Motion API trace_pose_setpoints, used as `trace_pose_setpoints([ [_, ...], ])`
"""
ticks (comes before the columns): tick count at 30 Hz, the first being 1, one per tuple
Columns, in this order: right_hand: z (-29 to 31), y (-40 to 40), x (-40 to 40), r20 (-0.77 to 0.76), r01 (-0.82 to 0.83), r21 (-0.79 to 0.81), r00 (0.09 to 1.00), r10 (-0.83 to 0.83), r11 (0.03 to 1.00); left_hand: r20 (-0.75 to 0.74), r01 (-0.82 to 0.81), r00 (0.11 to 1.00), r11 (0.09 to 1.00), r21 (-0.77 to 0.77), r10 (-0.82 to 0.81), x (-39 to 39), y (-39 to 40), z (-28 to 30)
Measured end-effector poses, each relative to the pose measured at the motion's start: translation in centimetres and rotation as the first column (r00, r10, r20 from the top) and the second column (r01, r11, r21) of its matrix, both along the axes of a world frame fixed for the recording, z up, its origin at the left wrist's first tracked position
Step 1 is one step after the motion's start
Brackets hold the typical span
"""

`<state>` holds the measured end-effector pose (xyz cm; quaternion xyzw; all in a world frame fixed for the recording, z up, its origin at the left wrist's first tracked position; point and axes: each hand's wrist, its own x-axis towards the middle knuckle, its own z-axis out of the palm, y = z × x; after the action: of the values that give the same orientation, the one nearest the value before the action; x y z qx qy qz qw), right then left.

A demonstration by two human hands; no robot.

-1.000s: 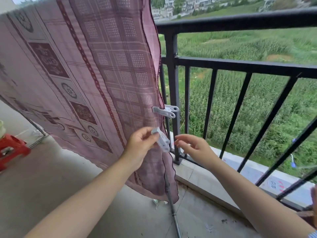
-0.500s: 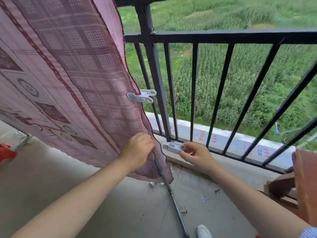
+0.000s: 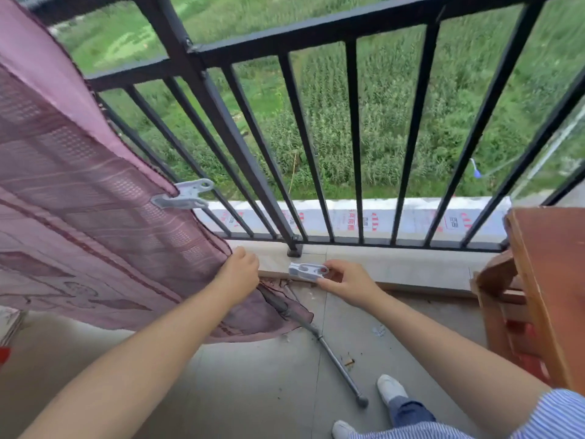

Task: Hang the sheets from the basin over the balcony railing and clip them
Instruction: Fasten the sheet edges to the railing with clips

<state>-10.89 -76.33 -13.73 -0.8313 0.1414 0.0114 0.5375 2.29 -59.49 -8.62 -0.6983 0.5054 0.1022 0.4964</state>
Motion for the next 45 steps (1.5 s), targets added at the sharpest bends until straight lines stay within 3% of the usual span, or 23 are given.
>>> trace_pose_setpoints([
  [3,-1.2,-0.4,-0.4,-0.026,0.044,0.035,0.999,-0.043,0.998,0.001,0.117,0.993,0.992,-0.037,-0.117,0.3,0.2,-0.6],
  [5,-2.1,-0.6,-0.7,-0.052,0.065,0.065,0.997,-0.061,0.996,0.037,0.155,0.987,0.988,0.025,-0.156,0.6,0.3,-1.2],
  [10,-3.9,-0.5,-1.0,-0.091,0.106,0.096,0.991,-0.097,0.990,0.015,0.263,0.965,0.957,-0.124,-0.263,2.1,1.2,-4.1],
  [14,-4.6,0.0,-0.8,-0.118,0.115,0.112,0.988,-0.102,0.987,-0.094,0.242,0.960,0.950,-0.198,-0.265,1.7,0.2,-4.5],
  [17,-4.9,0.6,-0.4,-0.095,0.066,-0.028,0.993,-0.068,0.997,-0.116,0.216,0.967,0.971,-0.101,-0.227,1.0,-0.5,-4.2],
  [20,-5.1,1.4,-0.1,-0.083,-0.064,-0.159,0.995,0.052,0.985,-0.139,0.252,0.953,0.959,-0.128,-0.269,1.1,-0.7,-3.3],
  [24,-5.1,3.5,0.9,0.063,-0.149,-0.296,0.983,0.175,0.944,-0.147,0.314,0.921,0.910,-0.270,-0.361,1.6,-0.2,-2.3],
  [30,-4.4,5.1,3.0,0.059,-0.193,-0.385,0.971,0.232,0.902,-0.135,0.322,0.899,0.838,-0.441,-0.417,2.1,0.5,-2.4],
  [34,-5.7,6.3,4.4,0.143,-0.155,-0.356,0.965,0.218,0.921,-0.184,0.285,0.895,0.839,-0.464,-0.406,1.9,0.0,-2.2],
  [39,-7.3,7.2,5.4,0.039,-0.096,-0.220,0.993,0.107,0.971,-0.200,0.284,0.894,0.853,-0.438,-0.400,2.3,-0.2,-3.2],
  [45,-8.6,7.6,4.4,-0.119,-0.147,-0.180,0.985,0.126,0.973,-0.184,0.253,0.929,0.915,-0.315,-0.321,1.7,-0.7,-4.3],
])
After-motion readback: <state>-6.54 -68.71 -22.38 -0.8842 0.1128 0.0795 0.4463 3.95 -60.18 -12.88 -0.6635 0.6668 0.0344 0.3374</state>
